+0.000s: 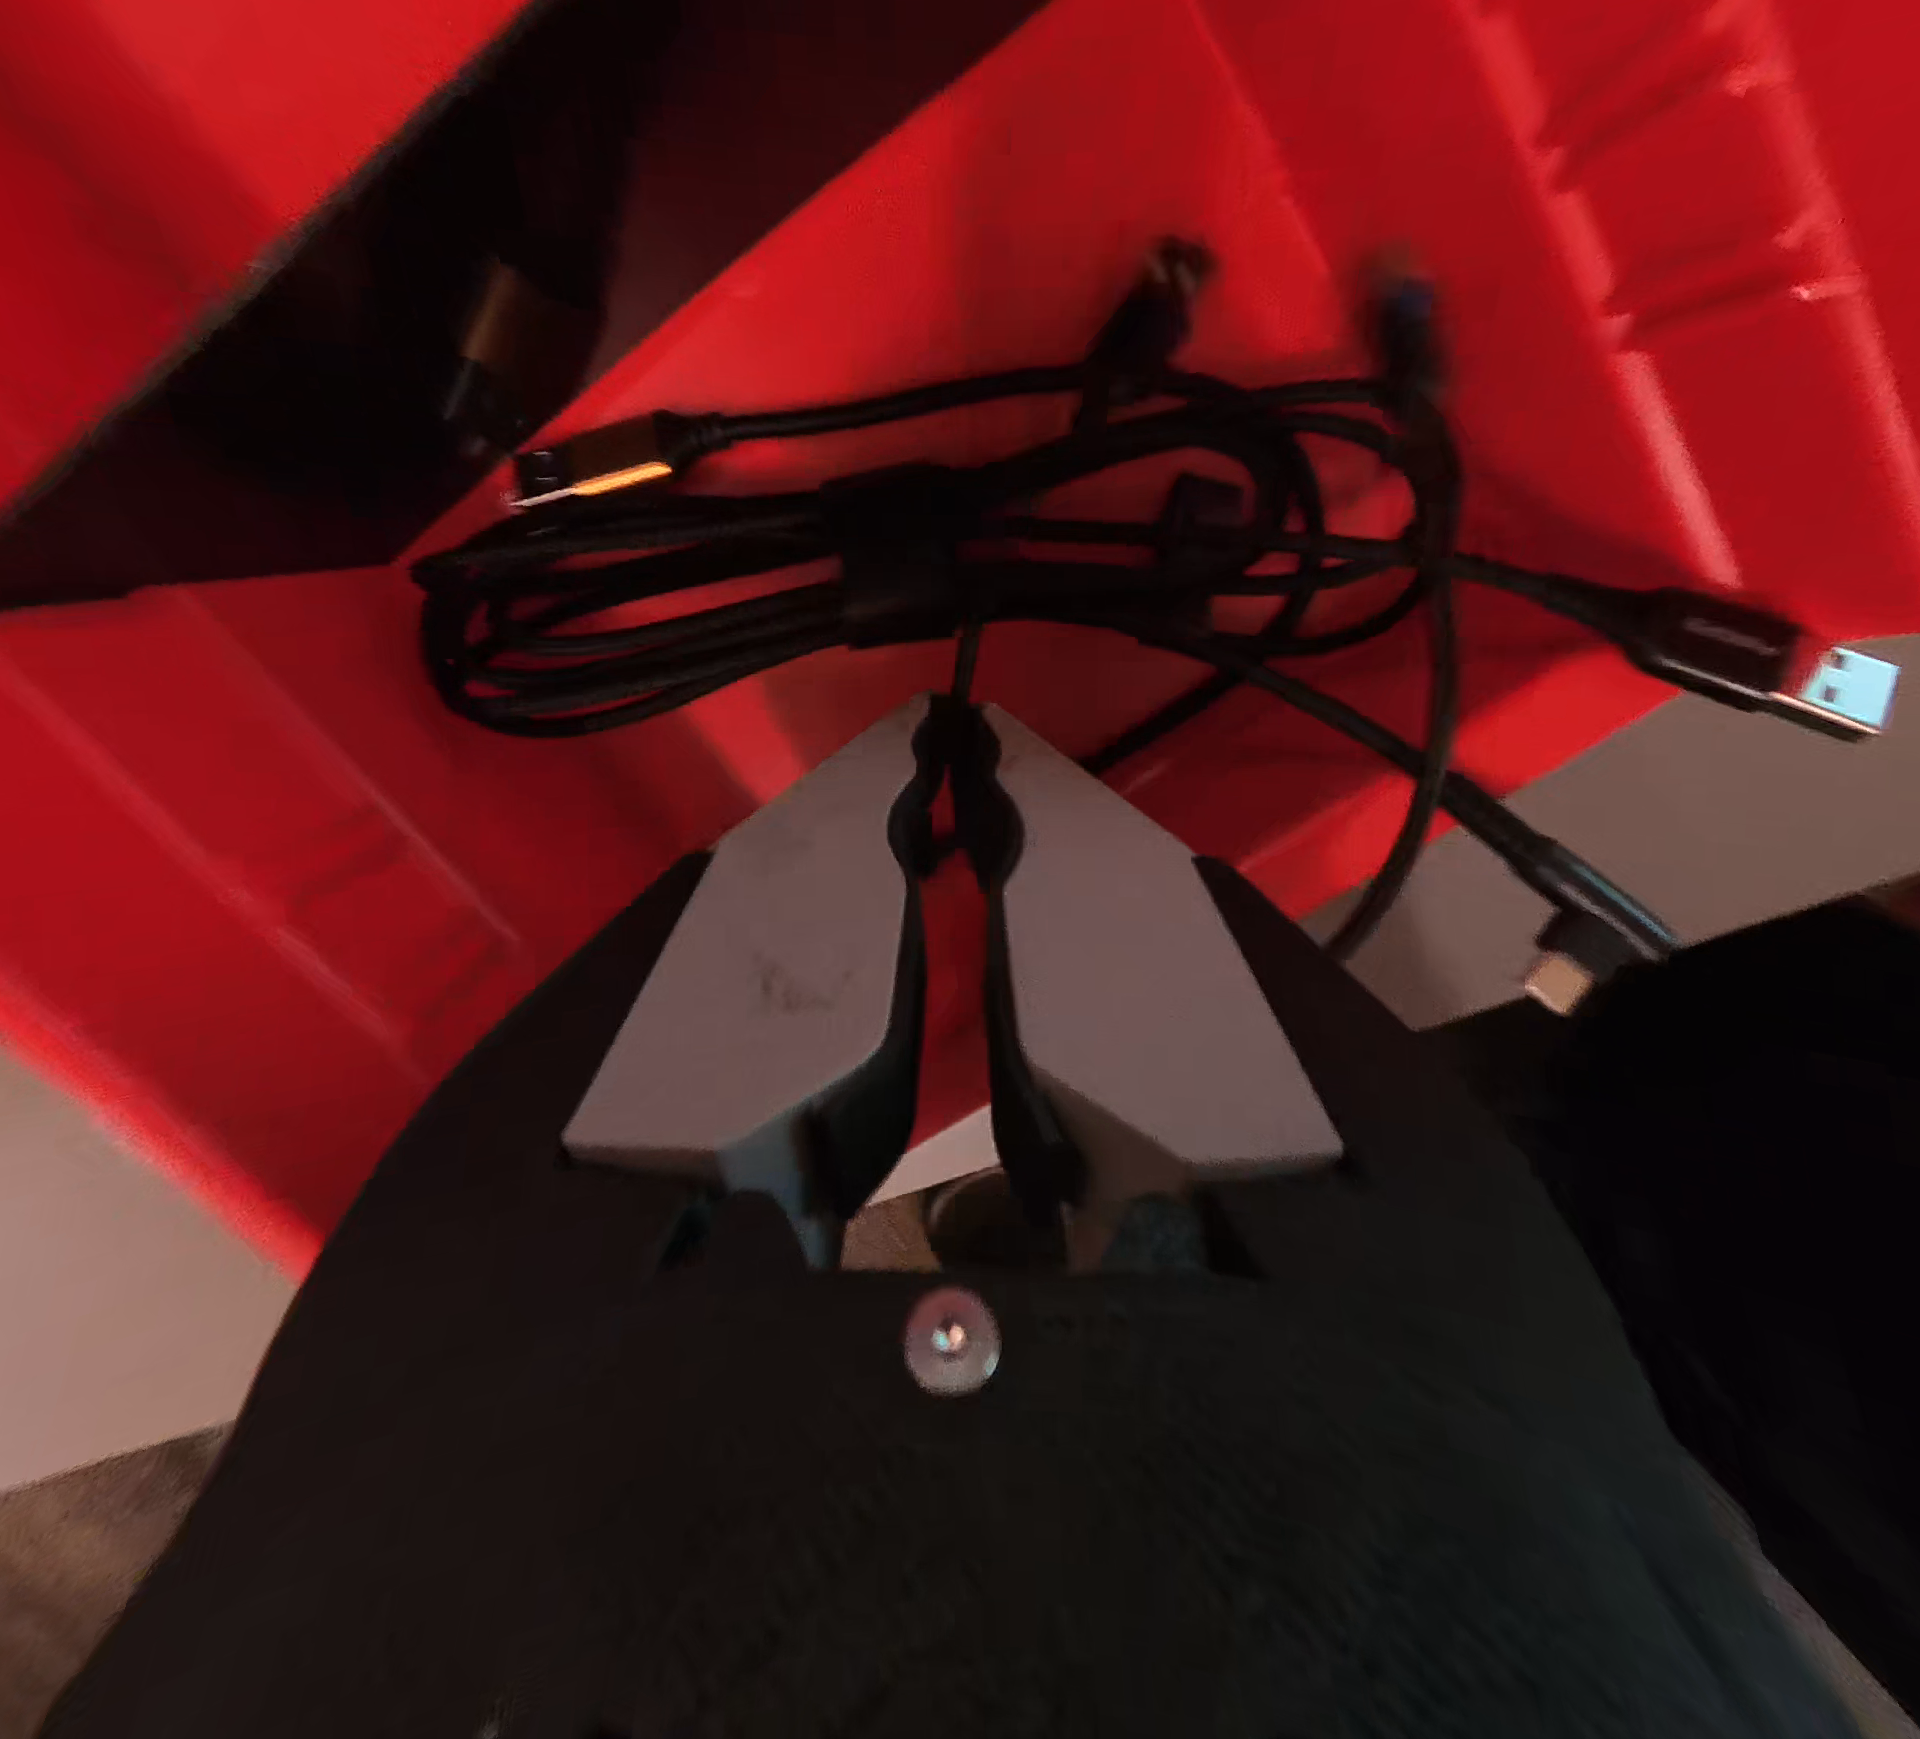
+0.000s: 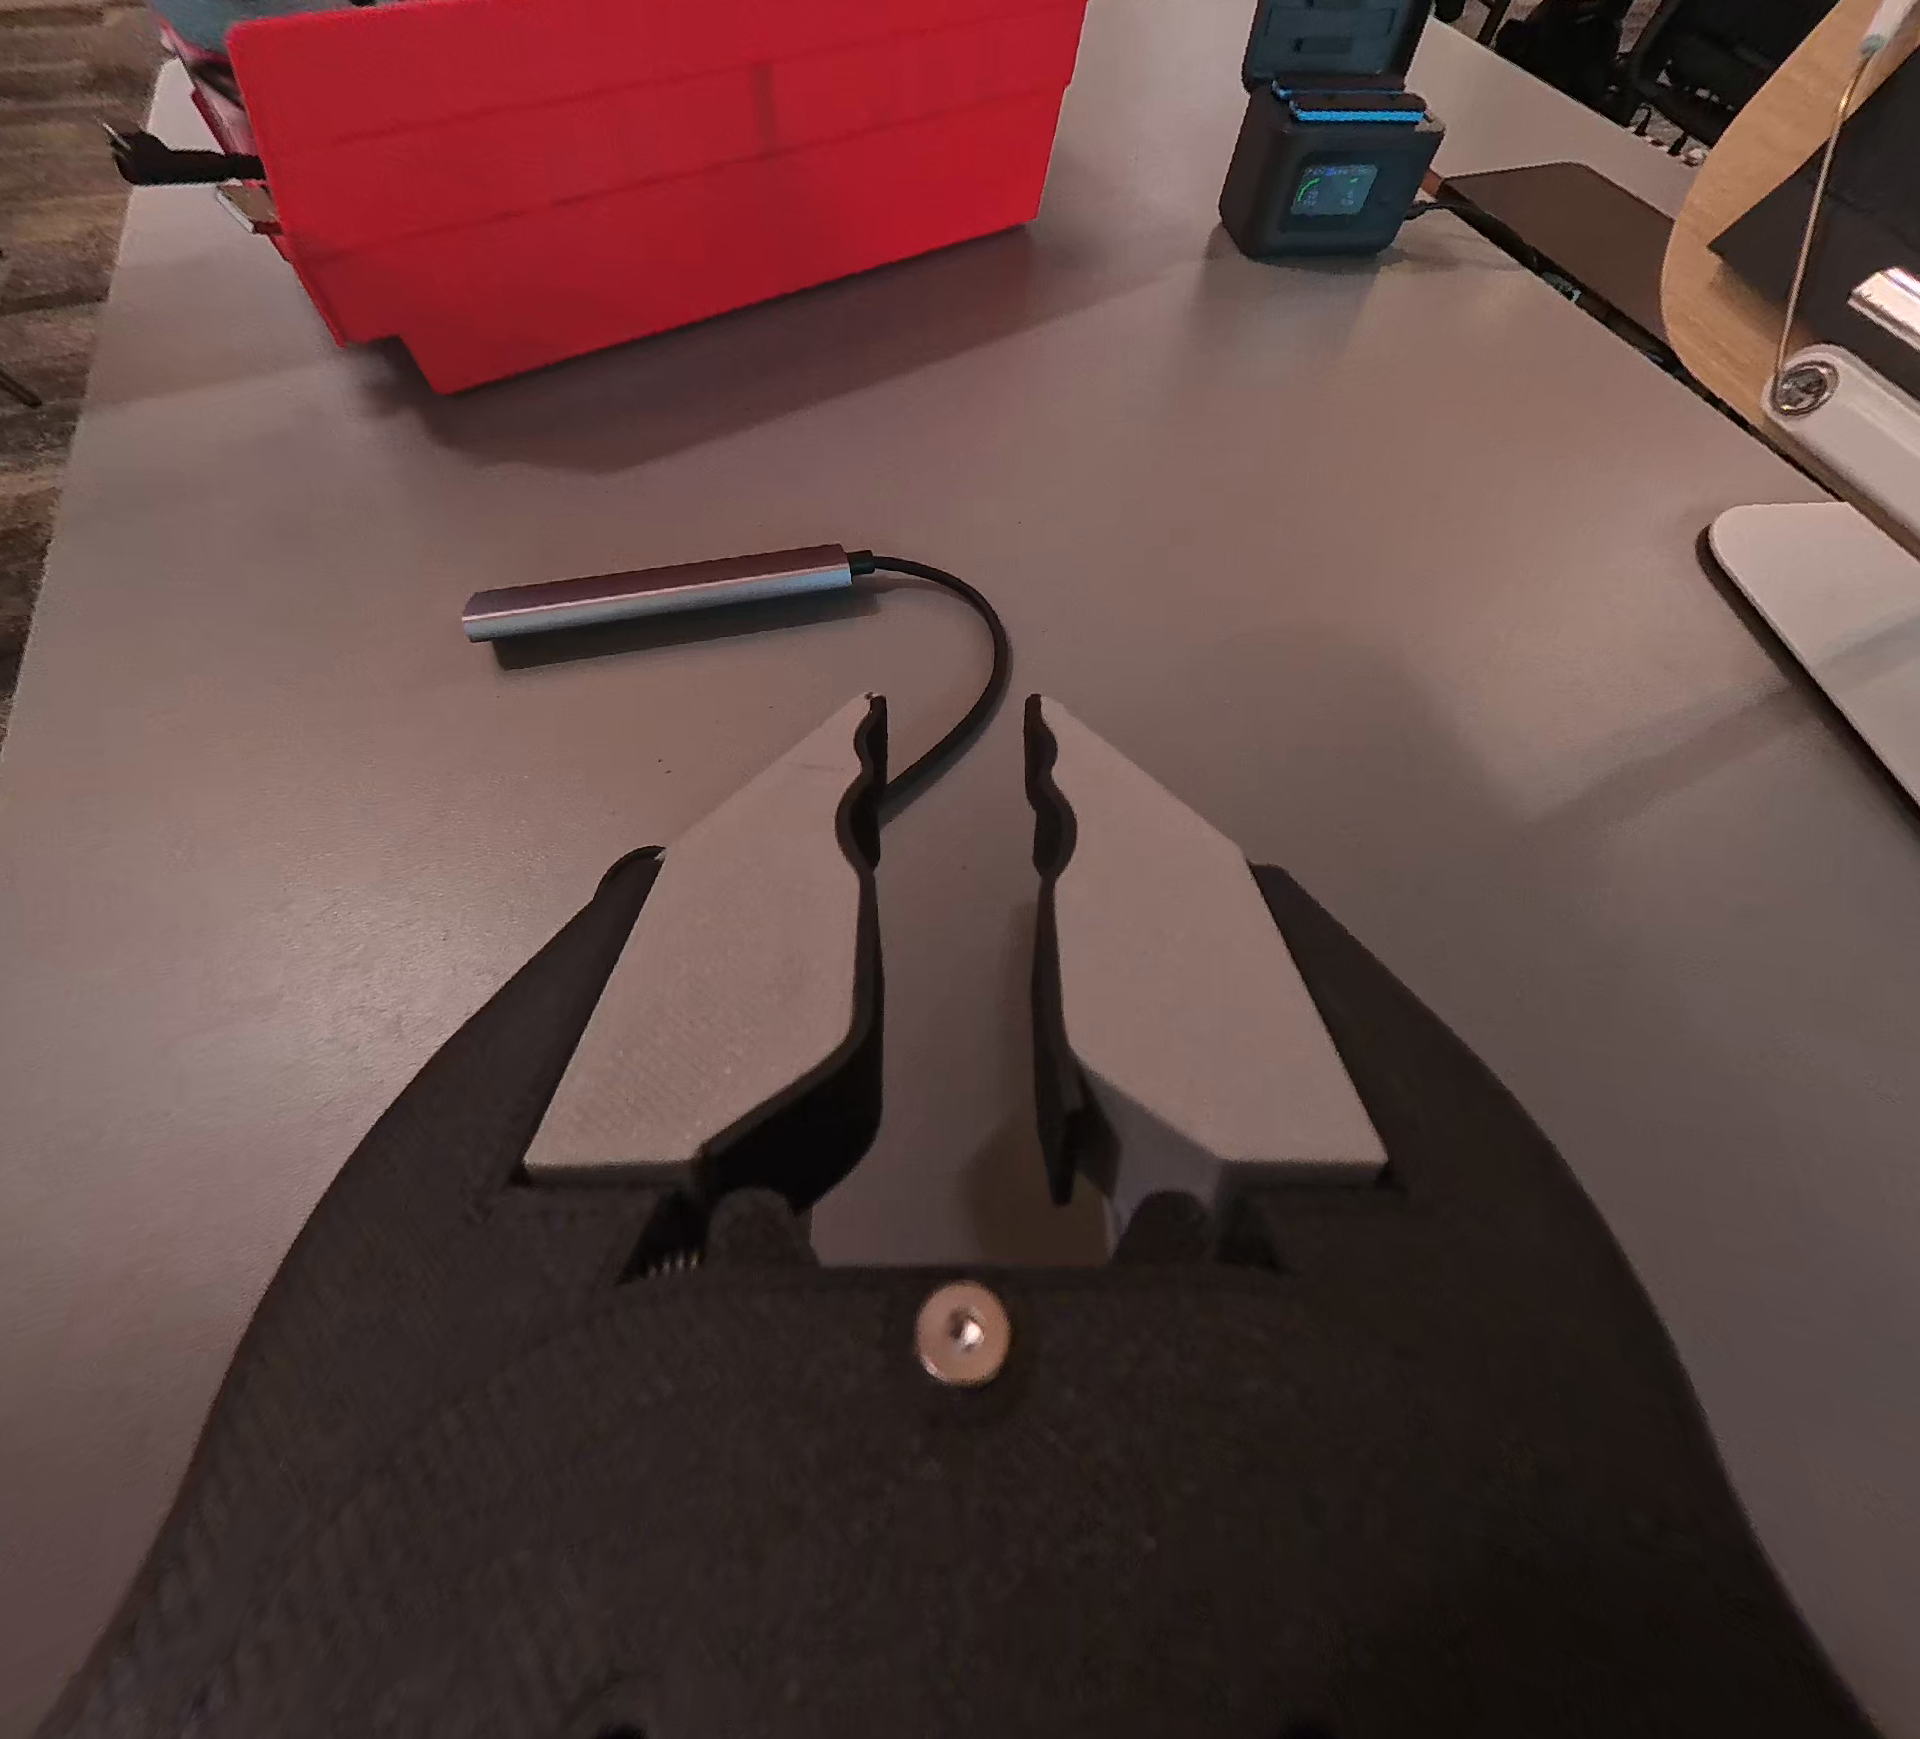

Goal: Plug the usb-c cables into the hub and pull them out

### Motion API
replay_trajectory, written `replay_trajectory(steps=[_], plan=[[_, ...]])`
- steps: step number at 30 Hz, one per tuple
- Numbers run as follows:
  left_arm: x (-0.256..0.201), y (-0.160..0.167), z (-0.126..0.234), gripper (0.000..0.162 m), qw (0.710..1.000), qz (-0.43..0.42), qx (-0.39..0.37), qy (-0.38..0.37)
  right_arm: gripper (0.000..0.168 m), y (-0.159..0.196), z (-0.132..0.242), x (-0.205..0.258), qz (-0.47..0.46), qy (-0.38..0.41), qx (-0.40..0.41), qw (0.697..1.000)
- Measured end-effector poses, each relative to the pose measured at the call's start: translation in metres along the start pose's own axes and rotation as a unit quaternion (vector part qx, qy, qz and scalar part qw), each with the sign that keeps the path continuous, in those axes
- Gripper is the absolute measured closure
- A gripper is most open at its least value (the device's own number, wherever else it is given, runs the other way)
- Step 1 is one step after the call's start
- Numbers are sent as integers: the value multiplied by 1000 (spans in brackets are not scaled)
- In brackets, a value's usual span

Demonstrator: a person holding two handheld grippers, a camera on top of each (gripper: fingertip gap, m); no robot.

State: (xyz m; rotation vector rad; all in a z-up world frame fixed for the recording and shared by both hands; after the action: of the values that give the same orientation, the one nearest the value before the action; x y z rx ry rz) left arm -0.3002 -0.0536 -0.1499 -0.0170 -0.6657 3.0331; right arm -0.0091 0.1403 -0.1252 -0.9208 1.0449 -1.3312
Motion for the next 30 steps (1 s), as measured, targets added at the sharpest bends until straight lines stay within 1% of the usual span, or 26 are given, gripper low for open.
replay_trajectory(steps=[3, 6, 8, 11, 13, 16, 19, 21, 22, 25, 26, 28, 30], plan=[[22, -16, 22, 161, 997, -19, -30, -70, 146, -1, 1, -1, -1, 1, -2, 1000], [35, -49, 61, 161, 982, -59, -102, -146, 146, -1, 1, -1, -1, 1, -2, 1000], [39, -71, 91, 161, 963, -95, -142, -209, 146, -1, 0, -1, 1, 1, -1, 1000], [29, -108, 140, 162, 920, -141, -235, -280, 146, 0, -1, -1, 4, 2, 2, 1000], [9, -132, 170, 162, 892, -155, -311, -288, 146, 0, -1, -1, 2, 2, 1, 1000], [-39, -162, 188, 162, 873, -167, -400, -225, 143, -4, 0, 0, -7, -7, -12, 1000], [-93, -188, 178, 161, 859, -179, -454, -153, 135, -16, 4, 7, -41, -49, -57, 996], [-141, -198, 151, 161, 854, -172, -486, -69, 135, -31, 11, 12, -72, -89, -106, 988], [-161, -199, 132, 161, 855, -172, -488, -43, 135, -38, 16, 12, -88, -102, -128, 983], [-200, -201, 74, 162, 855, -190, -482, -29, 131, -53, 30, 6, -136, -130, -184, 965], [-212, -201, 57, 162, 858, -192, -476, -4, 130, -55, 33, 1, -154, -130, -194, 960], [-228, -199, 31, 161, 865, -180, -467, 35, 124, -56, 36, -7, -190, -136, -210, 949], [-235, -198, 15, 161, 865, -190, -463, 39, 123, -54, 35, -13, -219, -138, -212, 942]])
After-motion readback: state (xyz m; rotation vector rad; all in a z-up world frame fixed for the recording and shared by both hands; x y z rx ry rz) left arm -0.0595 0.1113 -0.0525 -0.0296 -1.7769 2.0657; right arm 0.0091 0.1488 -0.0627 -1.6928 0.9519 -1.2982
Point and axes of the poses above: each gripper's, where its closed fingertips meet, z back along the fingers, y out of its underside, x = y × z across the jaws, the point moved 2 cm from there along z, back along the fingers, and after that the axes turned 8 degrees about -x, right-handed, at the moved point
